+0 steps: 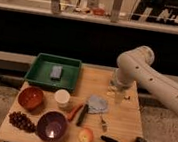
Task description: Wipe red bowl with sponge
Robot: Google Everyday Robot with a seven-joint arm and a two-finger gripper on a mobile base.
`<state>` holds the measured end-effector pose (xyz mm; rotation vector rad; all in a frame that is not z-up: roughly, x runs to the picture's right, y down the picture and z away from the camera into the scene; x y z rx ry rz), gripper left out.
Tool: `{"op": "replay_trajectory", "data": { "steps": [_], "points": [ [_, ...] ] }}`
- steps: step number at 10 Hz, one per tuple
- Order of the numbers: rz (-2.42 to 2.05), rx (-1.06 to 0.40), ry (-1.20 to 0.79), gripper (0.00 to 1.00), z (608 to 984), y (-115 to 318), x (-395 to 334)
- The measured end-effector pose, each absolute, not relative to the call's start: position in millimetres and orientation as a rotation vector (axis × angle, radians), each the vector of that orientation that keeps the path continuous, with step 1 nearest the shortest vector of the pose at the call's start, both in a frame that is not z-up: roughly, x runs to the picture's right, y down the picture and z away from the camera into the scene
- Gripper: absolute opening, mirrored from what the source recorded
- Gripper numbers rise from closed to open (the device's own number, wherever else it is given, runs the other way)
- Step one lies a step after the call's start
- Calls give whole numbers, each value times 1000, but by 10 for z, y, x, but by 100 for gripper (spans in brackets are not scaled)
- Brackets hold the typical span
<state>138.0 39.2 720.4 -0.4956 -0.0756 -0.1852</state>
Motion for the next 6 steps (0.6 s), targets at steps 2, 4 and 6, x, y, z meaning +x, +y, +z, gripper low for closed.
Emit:
{"op": "replay_trajectory", "data": {
  "steps": [2,4,6],
  "points": [
    [-204,-488,-86,80,7232,322,1222],
    [-234,-479,-97,80,7262,259,1199],
    [-263,-473,-110,80,7304,222,1069]
  ]
}}
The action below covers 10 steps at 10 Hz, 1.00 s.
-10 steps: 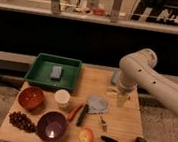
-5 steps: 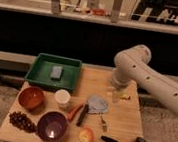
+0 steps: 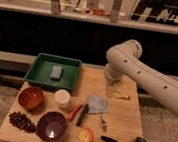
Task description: Wipe red bowl with sponge
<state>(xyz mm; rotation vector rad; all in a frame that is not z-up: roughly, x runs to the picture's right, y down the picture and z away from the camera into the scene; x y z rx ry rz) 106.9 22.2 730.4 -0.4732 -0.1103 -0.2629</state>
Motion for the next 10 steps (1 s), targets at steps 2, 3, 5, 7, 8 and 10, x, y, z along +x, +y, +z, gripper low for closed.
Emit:
{"op": "replay_trajectory", "data": {
  "steps": [2,3,5,7,8,10],
  "points": [
    [-294,-466,-127,80,7348,175,821],
    [-304,-462,-133,80,7368,145,747],
    [-331,-455,-146,80,7406,102,714],
    [-360,-448,-160,80,7444,78,585],
    [-371,-445,-165,80,7464,64,509],
    [-393,-437,-175,80,7507,24,374]
  ]
}}
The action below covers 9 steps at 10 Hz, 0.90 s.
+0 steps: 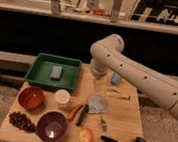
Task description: Wipe red bowl with sponge
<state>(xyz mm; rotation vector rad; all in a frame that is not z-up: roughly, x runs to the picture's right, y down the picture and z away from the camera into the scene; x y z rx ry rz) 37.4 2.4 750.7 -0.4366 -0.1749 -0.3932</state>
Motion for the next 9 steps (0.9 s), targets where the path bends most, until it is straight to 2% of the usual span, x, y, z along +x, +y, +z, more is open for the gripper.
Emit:
{"op": "replay_trajectory", "data": {
  "steps": [9],
  "points": [
    [-532,-403,-225,80,7677,-95,-156]
  ]
}}
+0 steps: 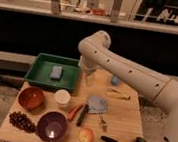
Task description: Wipe red bowl with sponge
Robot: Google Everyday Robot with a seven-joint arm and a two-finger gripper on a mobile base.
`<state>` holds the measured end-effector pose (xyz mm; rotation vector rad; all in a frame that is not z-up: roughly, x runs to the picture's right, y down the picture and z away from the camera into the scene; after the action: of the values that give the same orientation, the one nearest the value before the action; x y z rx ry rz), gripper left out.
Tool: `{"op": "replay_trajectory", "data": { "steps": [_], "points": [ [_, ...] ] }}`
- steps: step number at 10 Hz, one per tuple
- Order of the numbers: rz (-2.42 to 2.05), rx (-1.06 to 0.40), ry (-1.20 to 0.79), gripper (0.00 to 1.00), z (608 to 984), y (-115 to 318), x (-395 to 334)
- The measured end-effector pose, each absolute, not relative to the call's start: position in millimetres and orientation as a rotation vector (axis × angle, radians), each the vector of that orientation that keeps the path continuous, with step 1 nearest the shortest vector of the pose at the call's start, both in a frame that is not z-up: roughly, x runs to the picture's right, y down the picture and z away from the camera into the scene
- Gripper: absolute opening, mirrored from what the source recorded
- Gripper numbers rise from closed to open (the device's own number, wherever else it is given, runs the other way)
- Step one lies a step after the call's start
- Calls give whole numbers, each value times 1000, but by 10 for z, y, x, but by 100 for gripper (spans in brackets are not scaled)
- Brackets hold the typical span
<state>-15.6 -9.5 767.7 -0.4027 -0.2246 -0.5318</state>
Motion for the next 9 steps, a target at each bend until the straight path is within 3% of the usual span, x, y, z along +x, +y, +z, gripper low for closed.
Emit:
{"op": "replay_trajectory", "data": {
  "steps": [7,9],
  "points": [
    [-650,-382,-252,80,7841,-183,-643],
    [-677,-382,-255,74,7860,-209,-790]
  ]
}}
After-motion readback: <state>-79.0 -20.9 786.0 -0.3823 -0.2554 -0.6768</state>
